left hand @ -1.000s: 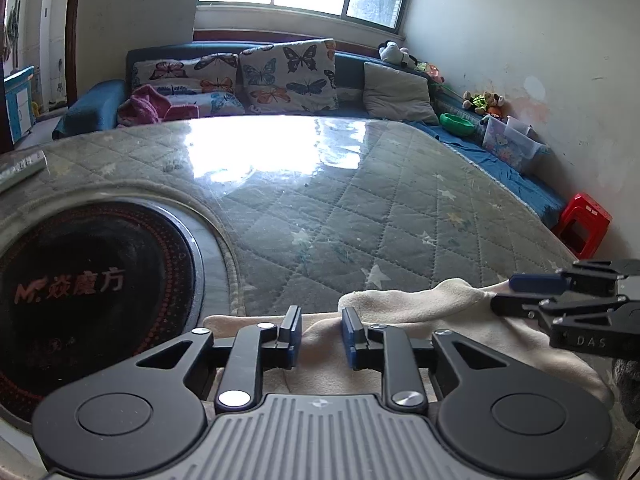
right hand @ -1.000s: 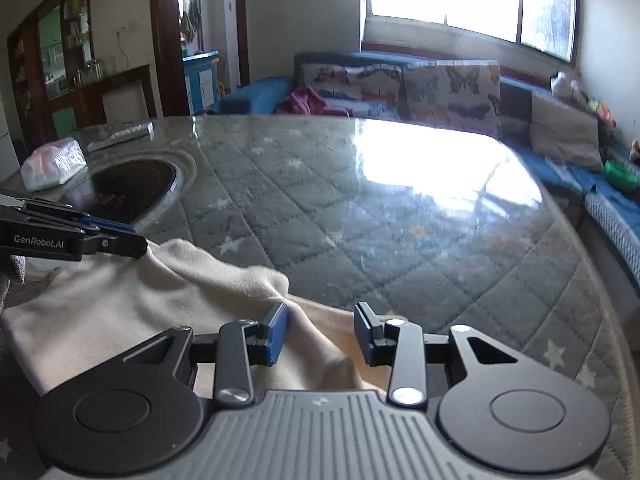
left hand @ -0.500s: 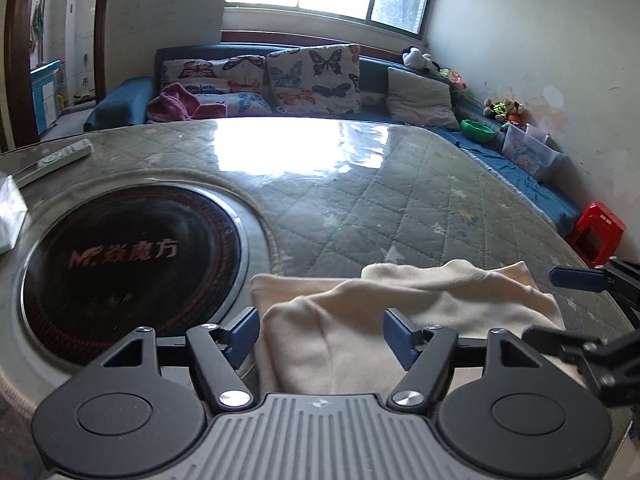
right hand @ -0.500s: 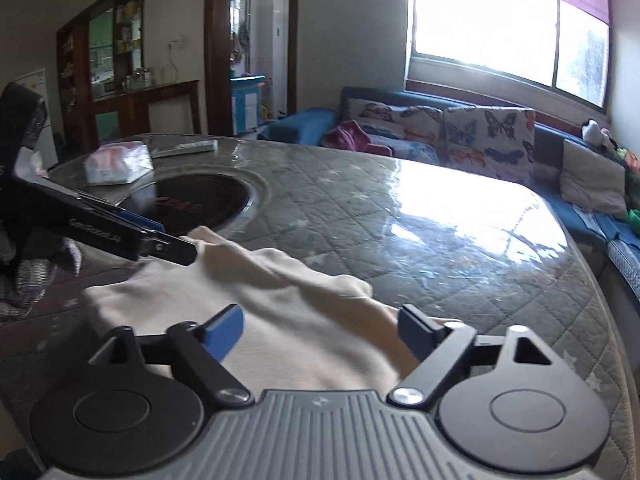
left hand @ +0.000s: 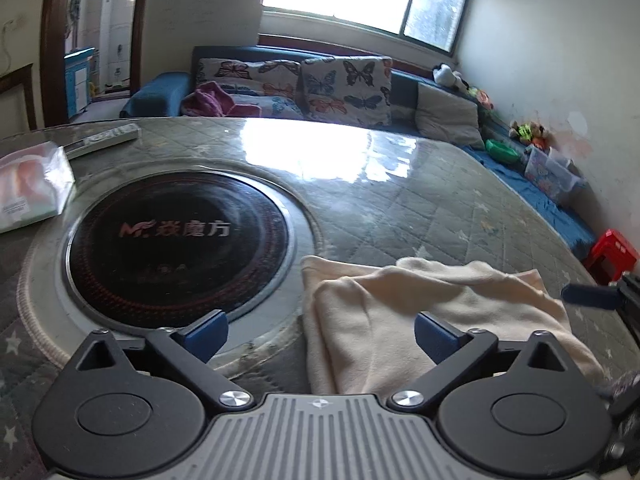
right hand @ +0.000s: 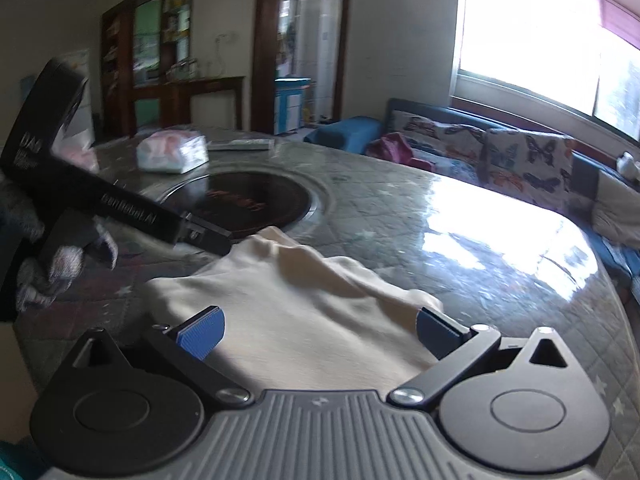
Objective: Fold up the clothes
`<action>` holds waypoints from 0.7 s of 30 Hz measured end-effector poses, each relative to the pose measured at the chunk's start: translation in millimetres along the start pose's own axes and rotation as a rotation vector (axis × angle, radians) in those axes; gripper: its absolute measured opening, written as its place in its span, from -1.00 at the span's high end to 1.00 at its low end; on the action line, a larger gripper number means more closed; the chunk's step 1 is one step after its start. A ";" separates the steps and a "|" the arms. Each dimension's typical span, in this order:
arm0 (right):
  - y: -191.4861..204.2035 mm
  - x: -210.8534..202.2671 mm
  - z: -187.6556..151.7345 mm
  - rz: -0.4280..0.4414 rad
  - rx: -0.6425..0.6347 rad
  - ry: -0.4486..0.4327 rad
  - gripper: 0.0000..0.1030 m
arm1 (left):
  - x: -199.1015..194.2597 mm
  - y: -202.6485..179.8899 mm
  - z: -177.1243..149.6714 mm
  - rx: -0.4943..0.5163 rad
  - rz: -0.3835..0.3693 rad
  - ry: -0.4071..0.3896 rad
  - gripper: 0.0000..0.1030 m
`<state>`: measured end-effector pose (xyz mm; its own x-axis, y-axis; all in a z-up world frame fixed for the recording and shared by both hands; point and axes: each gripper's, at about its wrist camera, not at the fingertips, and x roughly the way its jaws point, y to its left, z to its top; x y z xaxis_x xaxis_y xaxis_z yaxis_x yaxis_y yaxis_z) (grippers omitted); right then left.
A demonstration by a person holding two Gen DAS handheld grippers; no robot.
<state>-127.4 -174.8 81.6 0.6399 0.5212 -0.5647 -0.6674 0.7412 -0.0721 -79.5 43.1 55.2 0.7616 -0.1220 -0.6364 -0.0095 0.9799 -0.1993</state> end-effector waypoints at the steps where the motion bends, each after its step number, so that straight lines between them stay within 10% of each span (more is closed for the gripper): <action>1: 4.3 0.7 0.9 0.009 -0.018 0.006 -1.00 | -2.3 4.3 0.4 -0.013 0.007 -0.004 -1.00; 7: 38.7 11.8 9.4 0.088 -0.150 0.035 -0.88 | -15.3 31.4 1.9 -0.092 0.061 -0.023 -1.00; 21: 107.5 52.1 12.1 0.221 -0.439 0.121 0.10 | -15.0 46.5 0.4 -0.215 -0.007 0.013 -0.90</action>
<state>-161.2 -62.8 54.3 0.4337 0.5736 -0.6949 -0.8958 0.3575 -0.2640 -91.1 90.6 55.8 0.7536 -0.1323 -0.6439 -0.1432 0.9230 -0.3573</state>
